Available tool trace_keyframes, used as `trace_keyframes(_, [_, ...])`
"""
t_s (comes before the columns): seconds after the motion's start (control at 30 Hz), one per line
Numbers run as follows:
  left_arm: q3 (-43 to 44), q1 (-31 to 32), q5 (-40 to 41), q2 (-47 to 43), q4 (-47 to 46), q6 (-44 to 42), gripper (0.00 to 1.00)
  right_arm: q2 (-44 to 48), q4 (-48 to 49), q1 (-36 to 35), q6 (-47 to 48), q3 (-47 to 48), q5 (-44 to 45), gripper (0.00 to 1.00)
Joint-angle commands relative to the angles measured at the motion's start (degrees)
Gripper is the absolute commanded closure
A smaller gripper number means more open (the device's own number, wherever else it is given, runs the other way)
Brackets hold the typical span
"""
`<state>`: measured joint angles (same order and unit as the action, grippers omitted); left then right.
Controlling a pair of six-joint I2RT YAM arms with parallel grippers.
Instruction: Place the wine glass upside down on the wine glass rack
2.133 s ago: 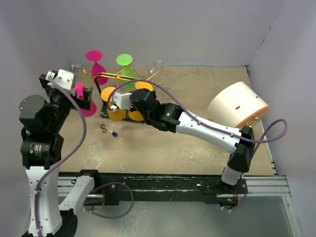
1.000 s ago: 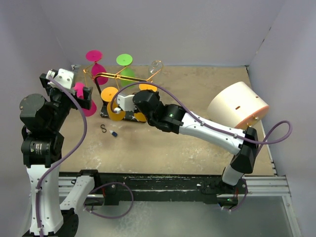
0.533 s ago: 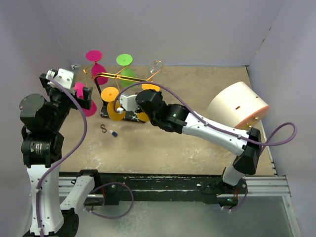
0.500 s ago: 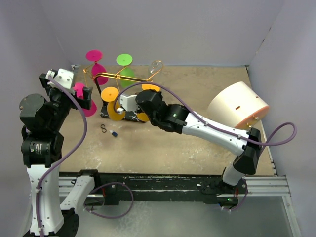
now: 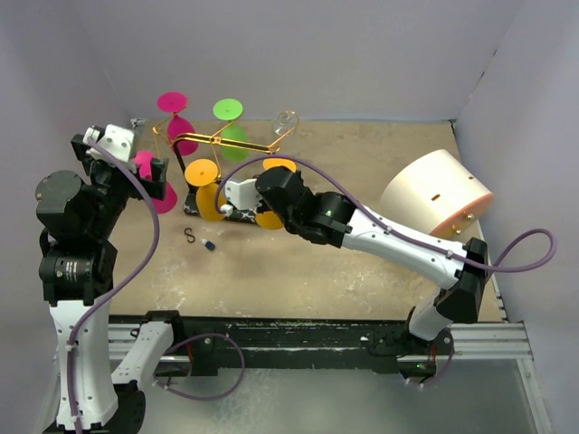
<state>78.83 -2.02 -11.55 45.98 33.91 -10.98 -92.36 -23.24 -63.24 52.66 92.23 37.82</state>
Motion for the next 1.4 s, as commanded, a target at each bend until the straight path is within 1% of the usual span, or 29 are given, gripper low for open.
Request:
trace_keyframes(0.0, [-0.5,-0.8,0.1,0.3,-2.9,1.7,0.01,3.2,-0.7,0.2,-0.7,0.2,-0.7,1.0])
trace_keyframes(0.3, [-0.3,-1.0,0.1,0.8,-3.1,1.8,0.01,3.3,-1.4,0.3,0.3,0.2,-1.8,1.0])
trace_keyframes(0.63, [-0.1,-1.1,-0.1,1.1,-3.2,2.0,0.01,3.8,-3.8,0.0,-0.3,0.8,-6.7,1.0])
trace_keyframes(1.37, [0.0,-1.7,-0.9,0.9,-3.2,2.3,0.01,3.3,-5.9,-1.6,-0.8,2.8,-8.0,1.0])
